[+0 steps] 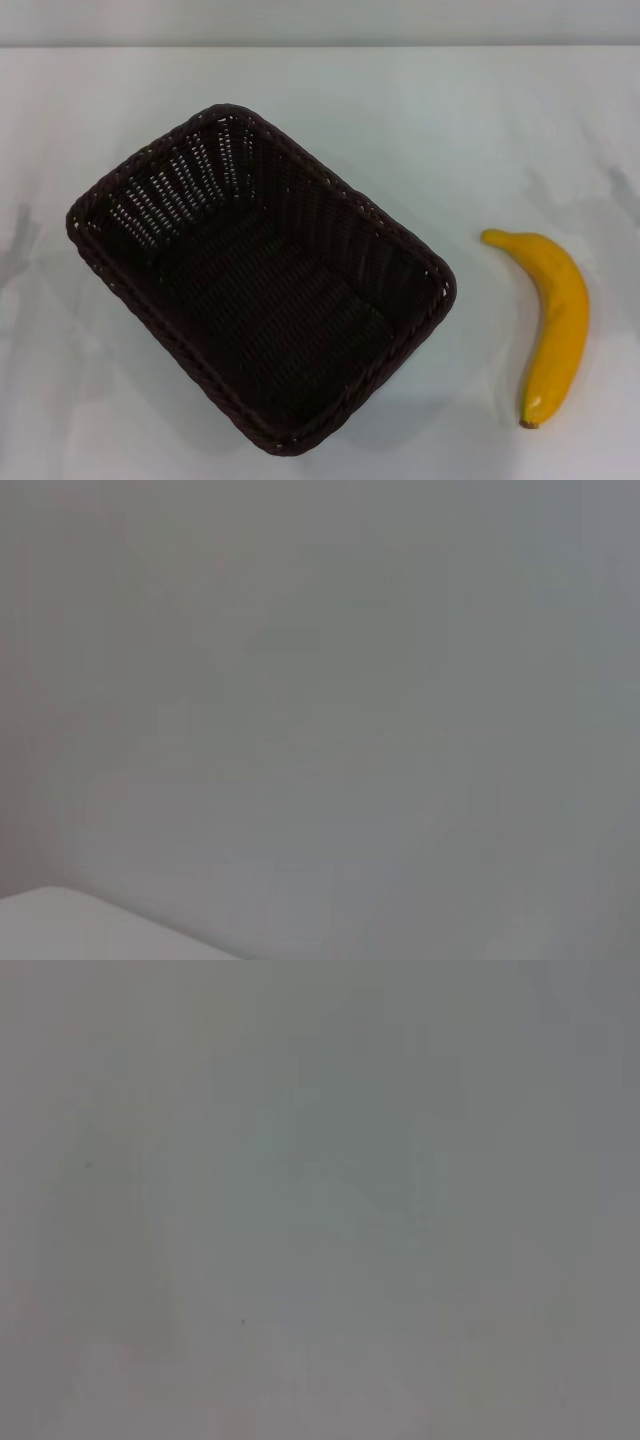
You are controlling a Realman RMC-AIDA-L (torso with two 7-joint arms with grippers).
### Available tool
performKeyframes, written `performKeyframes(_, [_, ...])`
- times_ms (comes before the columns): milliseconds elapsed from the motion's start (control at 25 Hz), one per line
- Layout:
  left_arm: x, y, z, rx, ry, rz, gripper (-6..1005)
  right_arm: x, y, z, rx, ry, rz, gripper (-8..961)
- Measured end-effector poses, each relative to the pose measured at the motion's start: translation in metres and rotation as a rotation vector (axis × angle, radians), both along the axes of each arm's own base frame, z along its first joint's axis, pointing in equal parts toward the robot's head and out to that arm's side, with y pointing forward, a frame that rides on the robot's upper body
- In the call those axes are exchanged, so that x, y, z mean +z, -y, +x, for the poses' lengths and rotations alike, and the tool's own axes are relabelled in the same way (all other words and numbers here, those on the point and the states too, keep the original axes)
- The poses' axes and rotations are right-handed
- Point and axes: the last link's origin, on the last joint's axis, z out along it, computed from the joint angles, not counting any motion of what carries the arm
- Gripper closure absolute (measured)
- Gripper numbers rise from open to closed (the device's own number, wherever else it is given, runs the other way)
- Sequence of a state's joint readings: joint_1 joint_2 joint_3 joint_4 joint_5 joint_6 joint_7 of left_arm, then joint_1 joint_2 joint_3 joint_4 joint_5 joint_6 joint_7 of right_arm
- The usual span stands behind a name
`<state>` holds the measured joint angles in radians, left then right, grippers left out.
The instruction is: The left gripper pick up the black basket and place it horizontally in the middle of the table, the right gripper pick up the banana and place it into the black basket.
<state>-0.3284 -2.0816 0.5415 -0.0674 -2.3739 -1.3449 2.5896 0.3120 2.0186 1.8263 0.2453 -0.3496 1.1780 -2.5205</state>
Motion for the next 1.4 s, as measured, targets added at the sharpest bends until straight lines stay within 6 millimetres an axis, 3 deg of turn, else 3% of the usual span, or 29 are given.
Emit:
performKeyframes(520, [0.004,0.021,0.000,-0.029,0.010,0.049,119,0.002,0.000,0.001,-0.002,-0.006,0.013,81])
performKeyframes(640, [0.008,0.018,-0.001,-0.050,0.093,0.036,119,0.003,0.000,0.001,-0.005,-0.009,0.020,81])
performKeyframes(800, [0.026,-0.001,-0.004,-0.124,0.263,-0.089,120,0.005,0.000,0.001,-0.006,-0.010,0.028,81])
performKeyframes(1000, [0.060,-0.024,0.008,-0.237,0.305,-0.236,122,0.007,-0.002,0.001,-0.003,-0.008,0.038,81])
performKeyframes(1200, [0.093,-0.057,0.030,-0.289,0.299,-0.495,125,0.011,-0.005,-0.001,0.000,-0.014,0.053,82])
performKeyframes(1400, [0.125,-0.094,0.067,-0.283,0.190,-0.824,126,0.013,-0.009,-0.005,0.011,-0.016,0.064,82])
